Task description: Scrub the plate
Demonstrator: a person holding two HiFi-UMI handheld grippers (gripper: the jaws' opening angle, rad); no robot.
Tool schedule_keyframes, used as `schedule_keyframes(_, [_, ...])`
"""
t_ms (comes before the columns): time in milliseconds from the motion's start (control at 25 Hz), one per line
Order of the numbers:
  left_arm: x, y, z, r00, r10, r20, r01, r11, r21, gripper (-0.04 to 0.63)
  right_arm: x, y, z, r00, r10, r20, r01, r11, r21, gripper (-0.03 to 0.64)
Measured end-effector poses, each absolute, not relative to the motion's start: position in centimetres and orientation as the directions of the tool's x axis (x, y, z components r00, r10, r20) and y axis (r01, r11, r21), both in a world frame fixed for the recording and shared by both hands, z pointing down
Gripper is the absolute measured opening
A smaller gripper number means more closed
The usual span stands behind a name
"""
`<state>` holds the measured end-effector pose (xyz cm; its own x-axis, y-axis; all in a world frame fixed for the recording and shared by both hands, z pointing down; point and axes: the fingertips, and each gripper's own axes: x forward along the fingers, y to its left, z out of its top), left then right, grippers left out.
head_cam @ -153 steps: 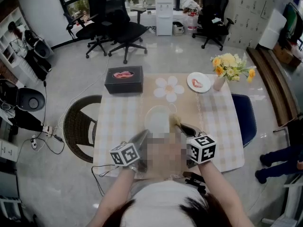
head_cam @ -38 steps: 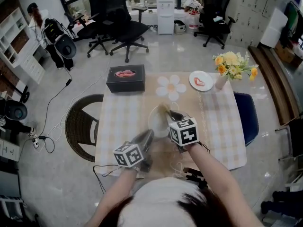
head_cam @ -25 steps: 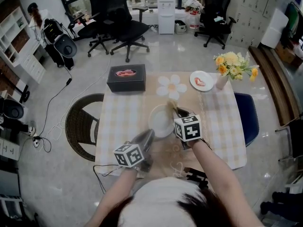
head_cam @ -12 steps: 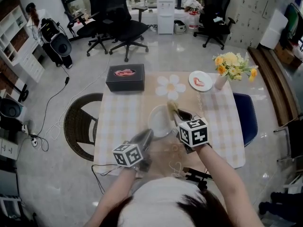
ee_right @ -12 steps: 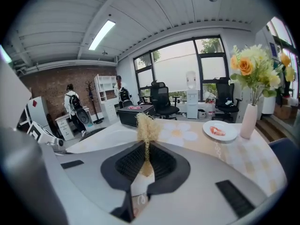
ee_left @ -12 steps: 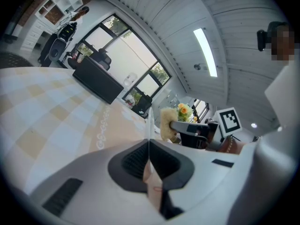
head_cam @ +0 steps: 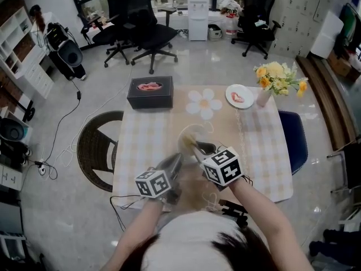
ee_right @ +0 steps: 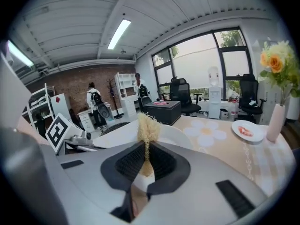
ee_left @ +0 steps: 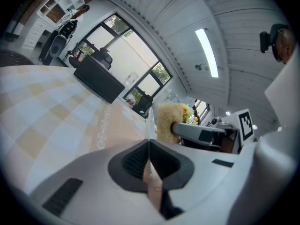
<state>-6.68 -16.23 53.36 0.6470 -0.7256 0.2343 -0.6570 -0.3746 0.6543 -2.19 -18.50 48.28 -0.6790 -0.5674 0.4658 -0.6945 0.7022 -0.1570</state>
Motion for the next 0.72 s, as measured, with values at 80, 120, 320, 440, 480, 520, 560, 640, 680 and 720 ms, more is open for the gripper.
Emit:
schedule_keyframes(80, [-6.7, -16.3, 53.4, 0.646, -0.726, 0.237, -0.658, -0.372, 0.655, 0.017, -2.8, -18.0, 48.5, -0.692, -0.551, 0.467, -0.677, 0.719, -0.155, 0.032])
schedule_keyframes(120, [-6.8, -16.3, 53.4, 0.645, -0.726, 0.238, -0.658, -0.371, 0.655, 0.017, -3.0, -17.9, 48.6, -0.696, -0.545, 0.467, -0.672, 0.724, -0.156, 0.032])
schedule_keyframes(320, [-6.8, -16.3, 53.5, 0.646, -0.726, 0.237, -0.656, -0.37, 0.657, 0.017, -3.8, -17.4, 49.3, -0.702, -0.522, 0.484, -0.653, 0.744, -0.145, 0.032])
schedule_keyframes(440, [-6.8, -16.3, 53.5, 0.644, -0.727, 0.239, -0.658, -0.367, 0.657, 0.017, -4.2, -17.3, 50.0, -0.694, -0.514, 0.504, -0.646, 0.754, -0.119, 0.032])
schedule_keyframes(480, [-6.8, -16.4, 53.5, 0.642, -0.728, 0.241, -0.659, -0.364, 0.658, 0.017, -4.3, -17.4, 50.2, -0.692, -0.514, 0.507, -0.645, 0.755, -0.116, 0.032])
schedule_keyframes(520, [-6.9, -16.4, 53.5, 0.641, -0.728, 0.243, -0.66, -0.361, 0.659, 0.017, -4.4, -17.4, 50.3, -0.692, -0.513, 0.508, -0.646, 0.754, -0.118, 0.032])
schedule_keyframes(560, [-6.9, -16.5, 53.5, 0.64, -0.729, 0.245, -0.66, -0.358, 0.66, 0.017, -4.4, -17.5, 50.4, -0.694, -0.513, 0.506, -0.647, 0.752, -0.124, 0.032])
schedule_keyframes(640, [-6.9, -16.5, 53.5, 0.638, -0.73, 0.246, -0.662, -0.356, 0.659, 0.017, -4.4, -17.5, 50.4, -0.693, -0.518, 0.501, -0.653, 0.747, -0.13, 0.032])
schedule_keyframes(680, [-6.9, -16.5, 53.5, 0.636, -0.731, 0.246, -0.664, -0.356, 0.658, 0.017, -4.3, -17.6, 50.5, -0.688, -0.524, 0.502, -0.658, 0.743, -0.126, 0.032])
schedule_keyframes(720, [-6.9, -16.4, 53.5, 0.636, -0.732, 0.245, -0.664, -0.357, 0.657, 0.017, -4.1, -17.7, 50.6, -0.679, -0.532, 0.506, -0.666, 0.737, -0.119, 0.032])
